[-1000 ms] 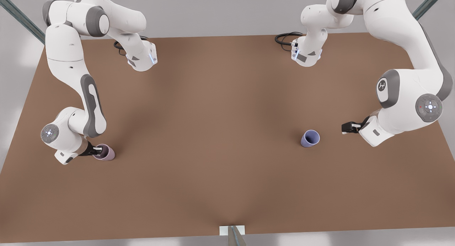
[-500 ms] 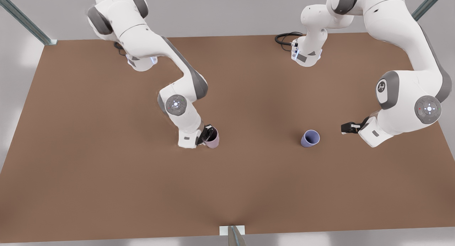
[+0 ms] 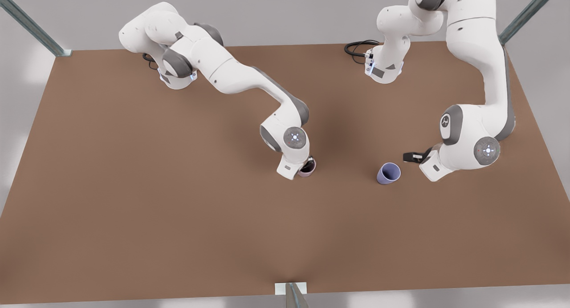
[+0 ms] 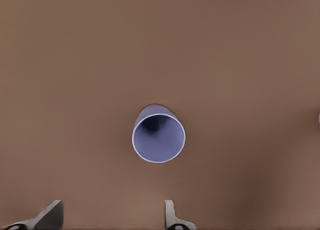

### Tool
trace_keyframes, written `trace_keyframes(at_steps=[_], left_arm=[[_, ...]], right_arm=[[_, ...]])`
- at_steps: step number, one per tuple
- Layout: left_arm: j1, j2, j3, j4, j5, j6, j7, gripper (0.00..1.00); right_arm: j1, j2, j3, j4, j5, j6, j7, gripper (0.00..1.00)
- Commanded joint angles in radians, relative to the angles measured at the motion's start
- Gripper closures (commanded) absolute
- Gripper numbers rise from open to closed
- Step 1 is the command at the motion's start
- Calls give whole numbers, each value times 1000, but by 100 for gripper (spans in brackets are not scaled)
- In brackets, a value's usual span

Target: Stack the cups, with the pink cup at the bottom and the purple cup at the top

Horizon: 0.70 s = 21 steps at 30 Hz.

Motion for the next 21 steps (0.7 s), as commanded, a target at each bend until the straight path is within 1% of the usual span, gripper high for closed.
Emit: trace_keyframes(at_steps=[1,3,4,5,6,8,12,14,16,19,20,21], left_arm=[[-4,-8,-5,-94,-8,387,-1,0],[-21,6,-5,-135,-8,481,-1,0],[-21,9,-5,-143,-8,490,-1,0],[-21,9,-6,-166,-8,514,-1,0],[-21,9,-6,-203,-8,568,1,0],[-21,9,-5,-217,-8,573,1,0],[-21,44,-5,-223,-8,579,1,0],[-21,46,-5,-270,-8,636,2,0],[-21,50,-5,-277,-8,636,4,0],[-20,55,-5,-292,-8,637,6,0],[-21,69,-5,-292,-8,637,6,0],[-21,80,-5,-292,-8,637,6,0]], right_arm=[[0,9,1,1,-5,12,474,79],[0,12,3,1,-3,32,475,79],[0,13,1,1,-3,27,475,79],[0,12,1,1,-2,23,475,68],[0,12,1,1,0,27,477,61],[0,10,1,0,0,24,475,45],[-3,-8,-2,-3,0,-23,472,43],[-4,-10,-2,-3,0,-25,471,43],[-4,-22,-2,-5,1,-26,471,42],[-7,-88,-3,-6,30,-71,469,41],[-9,-126,-5,-10,41,-92,468,40],[-15,-201,-6,-46,38,-120,464,38]])
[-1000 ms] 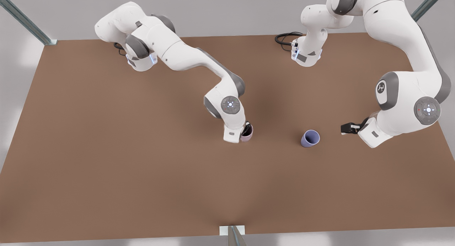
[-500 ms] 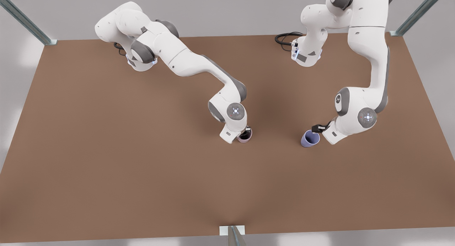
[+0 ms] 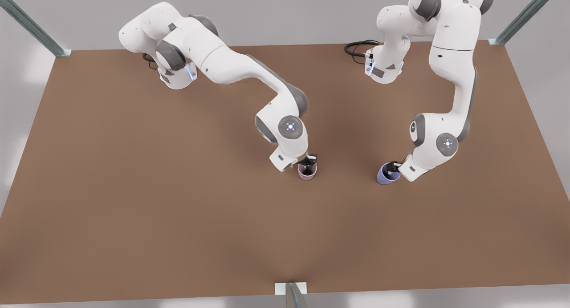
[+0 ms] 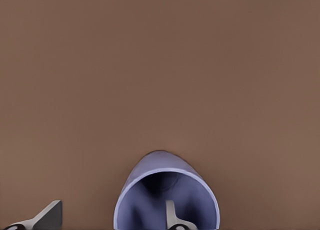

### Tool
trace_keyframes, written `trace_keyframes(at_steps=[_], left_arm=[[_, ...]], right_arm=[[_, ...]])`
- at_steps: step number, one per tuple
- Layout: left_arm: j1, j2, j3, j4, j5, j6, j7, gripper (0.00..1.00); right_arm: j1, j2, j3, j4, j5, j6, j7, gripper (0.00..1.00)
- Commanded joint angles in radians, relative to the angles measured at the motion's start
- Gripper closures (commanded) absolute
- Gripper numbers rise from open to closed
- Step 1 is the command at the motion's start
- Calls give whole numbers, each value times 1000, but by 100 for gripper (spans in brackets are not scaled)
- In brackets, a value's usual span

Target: Stack the cups, with the pink cup at the bottom and the purple cup at the top

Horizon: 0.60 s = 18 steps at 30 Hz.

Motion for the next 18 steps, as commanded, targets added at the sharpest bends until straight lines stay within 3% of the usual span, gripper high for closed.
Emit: trace_keyframes(at_steps=[1,2,3,5,8,9,10,11,12,18], left_arm=[[0,9,0,0,1,32,0,14],[0,14,0,0,1,30,0,29],[0,17,0,0,1,30,0,38],[1,21,0,0,1,30,2,46],[1,24,0,0,1,29,2,55],[0,26,0,0,1,29,2,57],[0,26,0,0,1,29,2,57],[0,26,0,0,1,29,2,60],[0,28,0,0,1,29,2,63],[0,28,0,0,1,26,0,71]], right_arm=[[-29,-144,-52,-87,15,-63,79,29],[-59,-273,-87,-211,5,-60,-102,20],[-154,-449,-92,-393,-7,-45,-211,0],[-294,-585,-89,-439,-135,-160,-476,0],[-653,-652,-58,-462,-150,-307,-898,0],[-855,-668,106,-474,-153,-321,-935,0],[-928,-694,168,-503,-168,-315,-950,0],[-794,-692,15,-499,-166,-309,-1021,0],[-710,-689,-76,-489,-165,-307,-1038,0],[-690,-658,-75,-433,-160,-332,-1030,0]])
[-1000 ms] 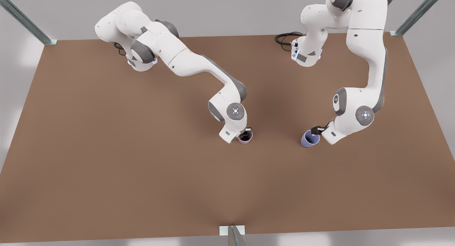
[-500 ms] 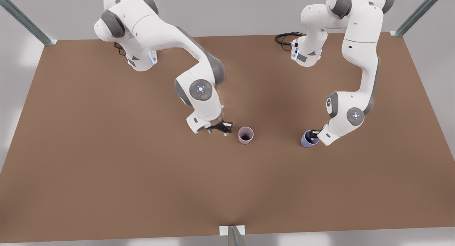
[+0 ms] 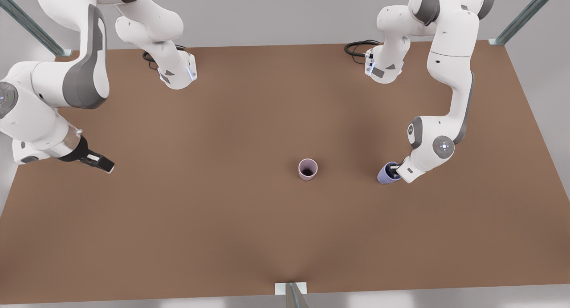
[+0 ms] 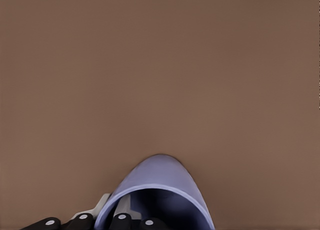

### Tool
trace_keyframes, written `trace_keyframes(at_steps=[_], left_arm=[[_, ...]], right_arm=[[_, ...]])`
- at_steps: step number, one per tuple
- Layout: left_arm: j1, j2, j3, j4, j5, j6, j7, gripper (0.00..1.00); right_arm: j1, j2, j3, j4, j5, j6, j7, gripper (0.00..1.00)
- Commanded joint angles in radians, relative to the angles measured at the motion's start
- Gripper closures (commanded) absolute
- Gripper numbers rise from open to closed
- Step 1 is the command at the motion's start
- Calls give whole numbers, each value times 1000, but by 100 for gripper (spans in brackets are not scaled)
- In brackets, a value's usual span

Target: Stack the cups, with the pink cup at the bottom and the purple cup at the top

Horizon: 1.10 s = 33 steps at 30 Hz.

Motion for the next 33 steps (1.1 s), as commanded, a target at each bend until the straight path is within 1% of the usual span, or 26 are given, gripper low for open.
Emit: trace_keyframes(at_steps=[1,2,4,5,8,11,15,19,22,25,33], left_arm=[[-1,-6,0,1,0,-8,2,73],[-1,-11,0,1,0,-13,0,76],[-1,-16,0,4,0,-21,2,78],[-1,-25,-1,6,0,-30,0,79],[-3,-72,-31,15,0,-88,-15,79],[-3,-126,-123,93,2,-245,-167,79],[-3,-164,-281,124,3,-265,-377,79],[-3,-166,-390,158,9,-265,-515,79],[-79,-115,-396,234,16,-257,-606,79],[-116,-54,-394,306,19,-249,-624,79],[-139,6,-390,334,40,-217,-635,79]], right_arm=[[-8,7,0,10,16,-32,-502,0],[-17,24,-5,50,59,-42,-496,0],[-19,22,-6,51,53,-40,-491,0],[-19,22,-8,85,48,-35,-493,0],[-34,24,-9,94,54,-39,-493,0],[-42,22,-9,97,65,-40,-493,0],[-43,24,-9,97,67,-39,-493,0],[-43,22,-9,97,68,-39,-493,0],[-43,24,-9,97,68,-34,-493,0],[-46,24,-9,97,70,-31,-493,0],[-46,24,-8,99,71,-28,-493,0]])
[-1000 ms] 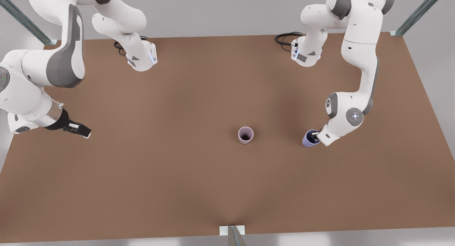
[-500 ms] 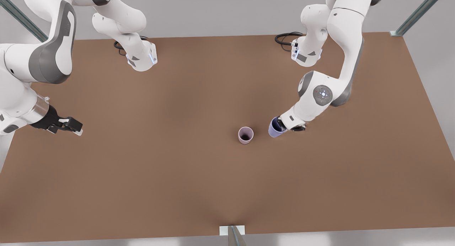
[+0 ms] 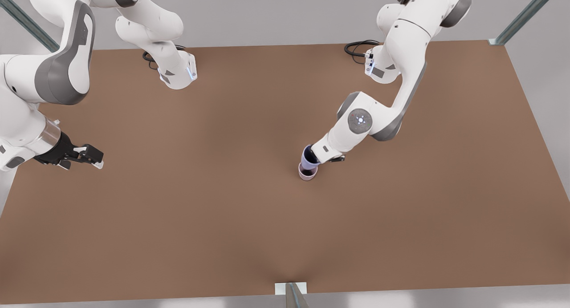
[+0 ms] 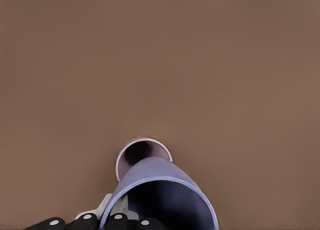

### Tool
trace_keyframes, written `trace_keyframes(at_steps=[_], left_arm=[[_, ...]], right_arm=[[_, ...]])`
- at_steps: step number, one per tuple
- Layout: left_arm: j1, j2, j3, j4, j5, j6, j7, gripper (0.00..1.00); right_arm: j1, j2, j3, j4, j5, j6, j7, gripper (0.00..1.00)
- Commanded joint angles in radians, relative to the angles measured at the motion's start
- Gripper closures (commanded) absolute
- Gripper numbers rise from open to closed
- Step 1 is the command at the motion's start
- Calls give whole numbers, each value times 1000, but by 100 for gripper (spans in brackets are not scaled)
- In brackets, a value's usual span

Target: Stack the cups, with the pink cup at the bottom and the purple cup at the top

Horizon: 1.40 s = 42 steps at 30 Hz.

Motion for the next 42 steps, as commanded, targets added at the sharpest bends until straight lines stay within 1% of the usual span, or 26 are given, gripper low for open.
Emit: trace_keyframes(at_steps=[1,22,27,28,29,33,37,38,41,42], left_arm=[[0,6,1,2,3,13,-211,79],[0,78,7,8,6,17,-209,79],[0,90,7,8,20,17,-209,79],[0,91,7,8,22,17,-209,74],[0,93,7,10,32,16,-209,71],[0,93,7,10,36,16,-209,68],[0,93,7,10,36,13,-211,67],[0,93,7,10,36,13,-209,64],[0,91,7,11,49,11,-209,17],[0,90,5,13,48,11,-209,15]], right_arm=[[0,-2,-2,1,1,1,-79,0],[-3,4,-6,3,7,4,-79,0],[-2,2,-37,6,44,4,-81,0],[-2,2,-37,6,43,4,-84,0],[-2,2,-37,5,37,4,-85,0],[-16,2,-57,3,32,-4,-88,0],[-13,-7,-57,3,30,-8,-88,0],[-13,-5,-57,3,30,-7,-88,0],[-5,-11,-55,18,27,-10,-85,0],[-3,-10,-54,17,26,-10,-84,0]])
